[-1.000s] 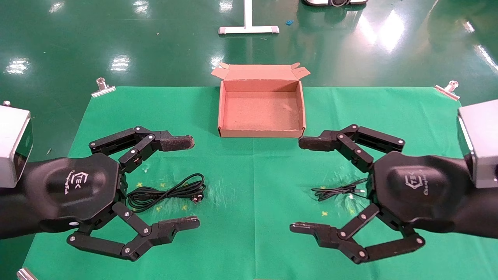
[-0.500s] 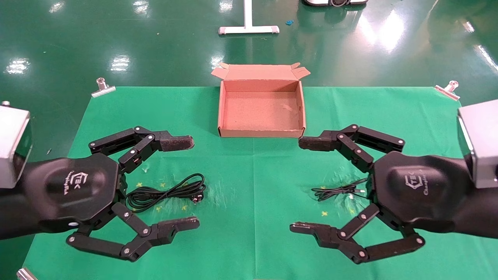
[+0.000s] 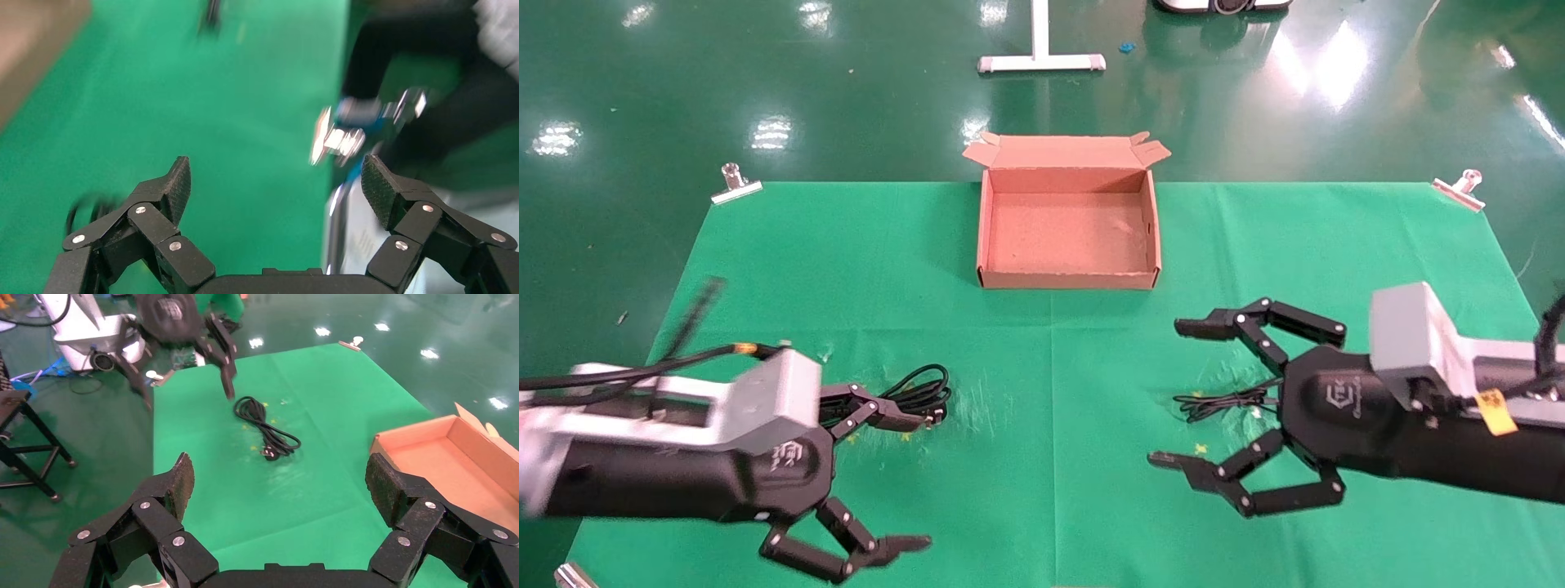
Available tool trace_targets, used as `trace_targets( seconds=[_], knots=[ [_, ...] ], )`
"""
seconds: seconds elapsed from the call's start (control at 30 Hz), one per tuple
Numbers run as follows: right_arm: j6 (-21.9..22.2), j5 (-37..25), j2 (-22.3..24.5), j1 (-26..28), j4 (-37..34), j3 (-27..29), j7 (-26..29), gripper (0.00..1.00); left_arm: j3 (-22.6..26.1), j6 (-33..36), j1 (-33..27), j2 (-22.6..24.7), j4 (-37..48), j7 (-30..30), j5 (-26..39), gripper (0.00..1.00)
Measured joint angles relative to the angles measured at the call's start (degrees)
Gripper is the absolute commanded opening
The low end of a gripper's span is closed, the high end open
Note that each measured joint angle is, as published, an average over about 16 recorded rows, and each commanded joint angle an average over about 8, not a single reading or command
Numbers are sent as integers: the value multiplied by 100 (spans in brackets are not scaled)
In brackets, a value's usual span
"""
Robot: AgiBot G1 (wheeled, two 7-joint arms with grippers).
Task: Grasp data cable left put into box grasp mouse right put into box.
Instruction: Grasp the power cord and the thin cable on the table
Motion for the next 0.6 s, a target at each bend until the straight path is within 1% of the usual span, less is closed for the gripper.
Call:
trace_targets(
  seconds=[0.17,0.33,0.47,0.6],
  knots=[
    [129,-93,8,-31,115,-9,16,100,472,-125,-486,329,-32,-460,1311,100],
    [177,-86,34,-51,210,5,60,100,831,-355,-761,674,-40,-826,2422,100],
    [183,-66,65,-64,251,21,80,100,1047,-555,-834,919,-37,-1049,3123,100],
    [177,-44,101,-64,272,40,97,100,1210,-732,-822,1115,-17,-1220,3647,100]
  ],
)
